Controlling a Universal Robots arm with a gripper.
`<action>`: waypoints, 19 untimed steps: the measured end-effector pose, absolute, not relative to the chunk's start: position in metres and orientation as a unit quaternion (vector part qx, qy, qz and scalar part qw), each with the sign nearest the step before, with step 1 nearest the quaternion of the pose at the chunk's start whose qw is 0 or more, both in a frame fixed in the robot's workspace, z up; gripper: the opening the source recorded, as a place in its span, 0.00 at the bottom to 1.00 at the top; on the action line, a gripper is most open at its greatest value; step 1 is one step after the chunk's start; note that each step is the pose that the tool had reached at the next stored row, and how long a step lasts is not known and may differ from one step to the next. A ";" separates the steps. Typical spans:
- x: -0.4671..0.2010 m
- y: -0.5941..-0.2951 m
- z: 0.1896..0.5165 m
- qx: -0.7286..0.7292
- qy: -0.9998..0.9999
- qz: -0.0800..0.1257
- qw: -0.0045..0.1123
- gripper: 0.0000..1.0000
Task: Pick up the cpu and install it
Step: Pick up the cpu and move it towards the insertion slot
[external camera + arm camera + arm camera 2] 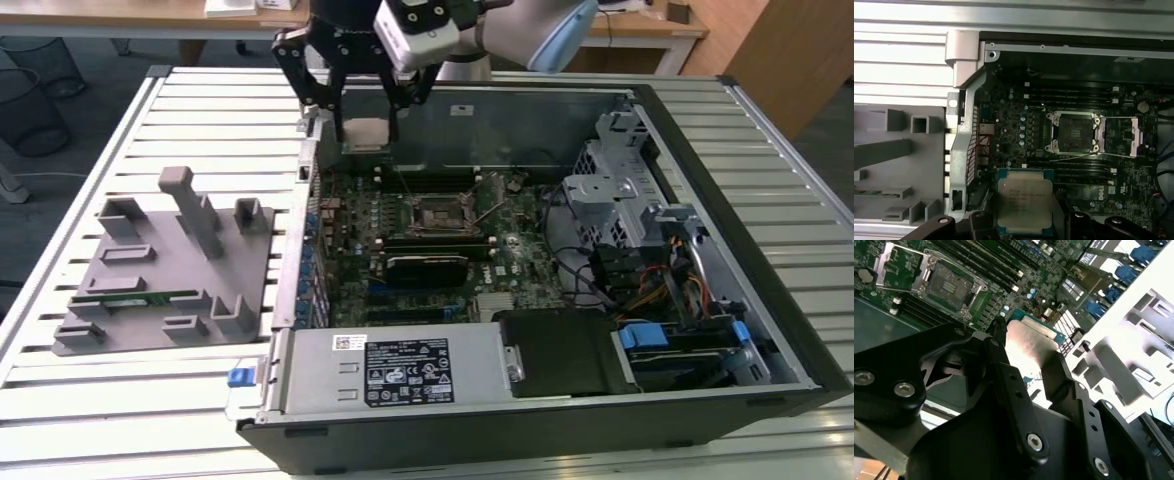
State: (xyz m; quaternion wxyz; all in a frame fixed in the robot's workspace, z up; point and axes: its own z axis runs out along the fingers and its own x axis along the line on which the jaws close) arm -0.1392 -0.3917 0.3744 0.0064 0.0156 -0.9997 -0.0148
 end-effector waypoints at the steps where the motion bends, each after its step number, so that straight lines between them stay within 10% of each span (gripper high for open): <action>1: -0.136 -0.392 0.374 0.016 -1.000 -0.015 0.006 0.53; 19: -0.099 -0.378 0.367 0.014 -1.000 -0.015 0.006 0.53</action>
